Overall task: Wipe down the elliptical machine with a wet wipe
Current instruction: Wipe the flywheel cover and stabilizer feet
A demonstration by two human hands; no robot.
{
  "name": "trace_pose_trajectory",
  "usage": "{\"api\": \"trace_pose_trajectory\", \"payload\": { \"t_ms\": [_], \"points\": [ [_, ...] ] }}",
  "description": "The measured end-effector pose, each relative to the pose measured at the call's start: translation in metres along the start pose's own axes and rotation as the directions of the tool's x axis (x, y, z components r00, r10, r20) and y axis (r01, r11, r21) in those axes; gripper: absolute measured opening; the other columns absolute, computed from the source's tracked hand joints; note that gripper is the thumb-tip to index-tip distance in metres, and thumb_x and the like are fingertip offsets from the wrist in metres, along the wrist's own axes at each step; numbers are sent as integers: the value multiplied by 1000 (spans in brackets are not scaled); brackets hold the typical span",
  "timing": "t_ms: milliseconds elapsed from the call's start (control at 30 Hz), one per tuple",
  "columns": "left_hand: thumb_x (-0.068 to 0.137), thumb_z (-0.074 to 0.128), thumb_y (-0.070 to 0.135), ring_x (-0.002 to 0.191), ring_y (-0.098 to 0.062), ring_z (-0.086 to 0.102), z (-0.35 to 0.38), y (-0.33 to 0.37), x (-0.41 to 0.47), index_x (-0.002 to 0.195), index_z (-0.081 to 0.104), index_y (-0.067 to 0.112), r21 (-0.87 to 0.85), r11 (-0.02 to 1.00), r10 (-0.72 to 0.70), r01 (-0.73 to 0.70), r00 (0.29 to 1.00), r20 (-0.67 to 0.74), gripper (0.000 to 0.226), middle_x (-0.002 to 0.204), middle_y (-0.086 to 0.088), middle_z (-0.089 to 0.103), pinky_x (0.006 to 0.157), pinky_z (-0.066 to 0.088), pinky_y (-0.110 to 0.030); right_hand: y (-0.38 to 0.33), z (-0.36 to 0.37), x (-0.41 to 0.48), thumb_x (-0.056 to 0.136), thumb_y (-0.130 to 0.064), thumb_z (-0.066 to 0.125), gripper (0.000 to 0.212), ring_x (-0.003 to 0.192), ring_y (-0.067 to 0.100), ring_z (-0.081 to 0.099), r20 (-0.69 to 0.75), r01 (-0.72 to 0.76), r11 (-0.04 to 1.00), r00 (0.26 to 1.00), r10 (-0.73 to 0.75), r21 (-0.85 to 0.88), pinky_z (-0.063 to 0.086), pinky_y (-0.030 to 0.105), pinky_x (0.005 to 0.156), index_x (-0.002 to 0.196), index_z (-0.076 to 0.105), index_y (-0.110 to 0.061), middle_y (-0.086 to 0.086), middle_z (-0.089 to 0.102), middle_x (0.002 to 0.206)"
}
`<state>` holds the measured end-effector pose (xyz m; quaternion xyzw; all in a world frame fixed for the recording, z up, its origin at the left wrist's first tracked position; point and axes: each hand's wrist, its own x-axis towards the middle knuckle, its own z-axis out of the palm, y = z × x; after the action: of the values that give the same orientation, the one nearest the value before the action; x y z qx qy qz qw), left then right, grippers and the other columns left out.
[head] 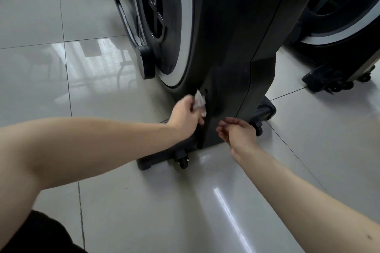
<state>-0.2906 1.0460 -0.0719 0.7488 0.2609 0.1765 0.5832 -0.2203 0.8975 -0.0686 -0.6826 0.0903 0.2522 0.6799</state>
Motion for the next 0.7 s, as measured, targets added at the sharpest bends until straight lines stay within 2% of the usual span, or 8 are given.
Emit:
{"api": "trace_pose_trajectory", "payload": {
  "t_ms": [100, 167, 267, 367, 433, 500, 600, 700],
  "points": [
    [101, 54, 14, 65, -17, 64, -10, 25, 9, 84, 49, 22, -33, 997, 71, -76, 988, -136, 20, 73, -6, 65, 63, 52, -29, -7, 0, 7, 96, 12, 51, 22, 64, 18, 68, -17, 2, 999, 1000, -2, 37, 57, 26, 63, 98, 63, -6, 11, 70, 83],
    [101, 54, 14, 64, -14, 64, -5, 17, 4, 85, 49, 22, -18, 999, 35, -37, 994, -106, 19, 73, -5, 64, 63, 51, -28, -9, -1, 11, 95, 12, 51, 23, 63, 17, 68, -32, 5, 999, 999, -3, 48, 56, 25, 62, 99, 64, -7, 10, 71, 84],
    [99, 53, 10, 57, -12, 62, 14, -17, -6, 96, 59, 11, 84, 979, -181, 183, 983, -28, 6, 72, -6, 67, 55, 48, -24, -7, -4, 10, 96, 9, 55, 20, 68, 16, 69, -39, -4, 999, 999, 6, 41, 57, 25, 64, 101, 64, -7, 9, 72, 87],
    [99, 49, 5, 55, -14, 60, 25, -24, -10, 110, 61, 3, 35, 896, -442, 442, 897, -2, 16, 81, -12, 68, 43, 43, -12, 0, -10, 4, 96, 9, 57, 18, 71, 18, 69, -30, -22, 999, 999, 23, 34, 57, 26, 67, 101, 63, -7, 11, 71, 90],
    [100, 48, 6, 52, -9, 59, 24, -18, -10, 109, 62, 5, 22, 922, -386, 387, 922, -22, 16, 83, -16, 70, 41, 39, -10, 2, -12, 2, 96, 9, 57, 17, 73, 18, 69, -17, -31, 999, 999, 31, 25, 58, 27, 70, 102, 63, -6, 12, 71, 90],
    [100, 48, 8, 49, -2, 59, 19, -11, -7, 104, 61, 9, 13, 972, -235, 237, 968, -85, 13, 81, -14, 72, 50, 44, -15, 2, -11, 3, 96, 9, 57, 17, 75, 19, 69, -14, -42, 999, 999, 42, 16, 59, 28, 73, 104, 64, -5, 11, 71, 91],
    [102, 49, 13, 56, -3, 61, 8, 6, 5, 99, 57, 14, -68, 996, -76, 66, 984, -158, 8, 78, -6, 67, 54, 50, -21, 0, -6, 7, 95, 10, 55, 19, 73, 21, 68, -17, -53, 998, 998, 54, 34, 60, 31, 77, 101, 64, -6, 12, 71, 89],
    [103, 49, 16, 60, -5, 61, 7, 12, 8, 103, 55, 15, -57, 996, -79, 70, 981, -180, 6, 81, -4, 65, 52, 48, -14, -2, -3, 11, 95, 10, 53, 21, 73, 21, 68, -13, -55, 997, 998, 56, 46, 61, 32, 79, 102, 64, -6, 11, 71, 86]
  ]
}}
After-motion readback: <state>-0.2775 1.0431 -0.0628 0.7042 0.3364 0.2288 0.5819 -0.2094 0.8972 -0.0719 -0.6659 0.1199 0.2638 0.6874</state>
